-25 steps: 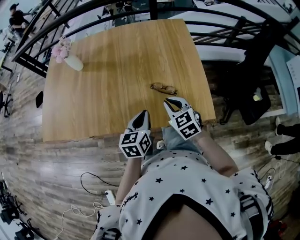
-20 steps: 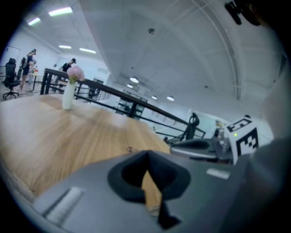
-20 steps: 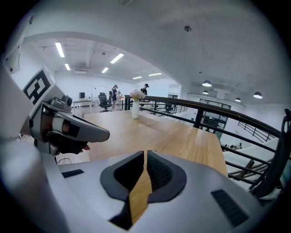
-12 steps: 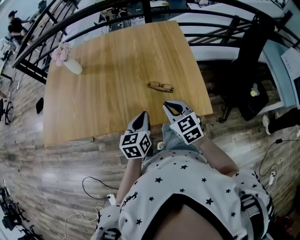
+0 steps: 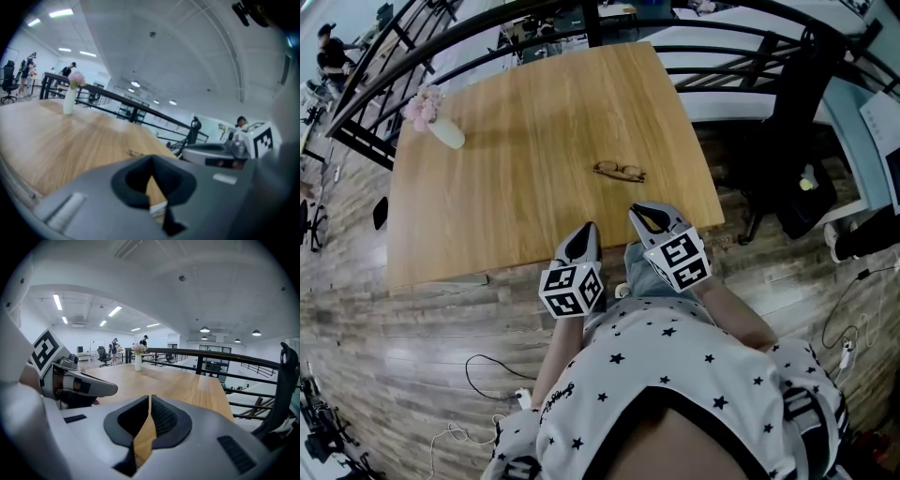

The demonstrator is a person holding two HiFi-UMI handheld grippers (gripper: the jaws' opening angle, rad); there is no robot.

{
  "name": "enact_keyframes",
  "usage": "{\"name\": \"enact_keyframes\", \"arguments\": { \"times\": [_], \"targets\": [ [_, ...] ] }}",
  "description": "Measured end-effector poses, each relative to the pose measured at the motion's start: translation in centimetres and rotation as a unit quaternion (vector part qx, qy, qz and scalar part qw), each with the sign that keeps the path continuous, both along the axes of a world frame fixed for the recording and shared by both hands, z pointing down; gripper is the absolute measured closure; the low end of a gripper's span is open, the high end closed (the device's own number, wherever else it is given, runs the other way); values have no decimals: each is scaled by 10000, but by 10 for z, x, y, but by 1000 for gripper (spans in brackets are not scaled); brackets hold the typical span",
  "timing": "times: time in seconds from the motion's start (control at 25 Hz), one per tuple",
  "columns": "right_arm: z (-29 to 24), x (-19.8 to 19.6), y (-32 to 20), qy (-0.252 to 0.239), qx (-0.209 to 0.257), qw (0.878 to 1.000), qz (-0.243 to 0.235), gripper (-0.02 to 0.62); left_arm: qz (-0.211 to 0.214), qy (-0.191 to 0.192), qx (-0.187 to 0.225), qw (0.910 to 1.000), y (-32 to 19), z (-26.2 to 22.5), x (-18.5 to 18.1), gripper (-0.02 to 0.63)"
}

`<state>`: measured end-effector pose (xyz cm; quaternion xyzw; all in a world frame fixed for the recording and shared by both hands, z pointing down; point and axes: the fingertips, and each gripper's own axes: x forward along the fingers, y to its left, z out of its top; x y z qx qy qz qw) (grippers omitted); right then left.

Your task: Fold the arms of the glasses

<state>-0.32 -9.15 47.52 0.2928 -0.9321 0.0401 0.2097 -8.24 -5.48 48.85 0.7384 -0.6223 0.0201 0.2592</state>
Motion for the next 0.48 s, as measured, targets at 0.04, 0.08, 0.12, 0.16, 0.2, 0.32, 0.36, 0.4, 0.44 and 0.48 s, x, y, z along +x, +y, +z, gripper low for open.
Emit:
{"name": "enact_keyframes", "arguments": {
  "times": [0.04,0.08,0.12,0.16,0.2,0.32,0.36,0.4,0.44,0.48],
  "targets": [
    [-1,1,-1,-19,0,10000,31,568,4,-2,5,10000,-1,0,0,600],
    [-2,3,-2,-40,1,10000,65,571,8,-1,11,10000,-1,-1,0,600],
    [-3,4,-3,-68,2,9999,98,577,11,0,17,10000,-2,-1,1,600],
    [-5,5,-5,-106,2,9999,125,578,11,0,22,10000,-2,-1,1,600],
    [-6,6,-5,-148,-2,9998,145,578,10,3,25,10000,-3,-1,2,600],
    [-7,6,-6,-215,-8,9996,167,578,12,14,23,10000,-3,0,2,600],
    [-7,5,-6,-225,-10,9996,167,578,13,19,21,10000,-3,0,2,600],
    [-7,5,-6,-236,-14,9996,166,578,12,27,20,10000,-4,1,2,600],
    [-7,5,-6,-246,-21,9996,163,578,11,34,19,10000,-4,1,3,600],
    [-7,5,-6,-255,-28,9995,158,578,9,41,18,10000,-4,1,3,600]
  ]
}}
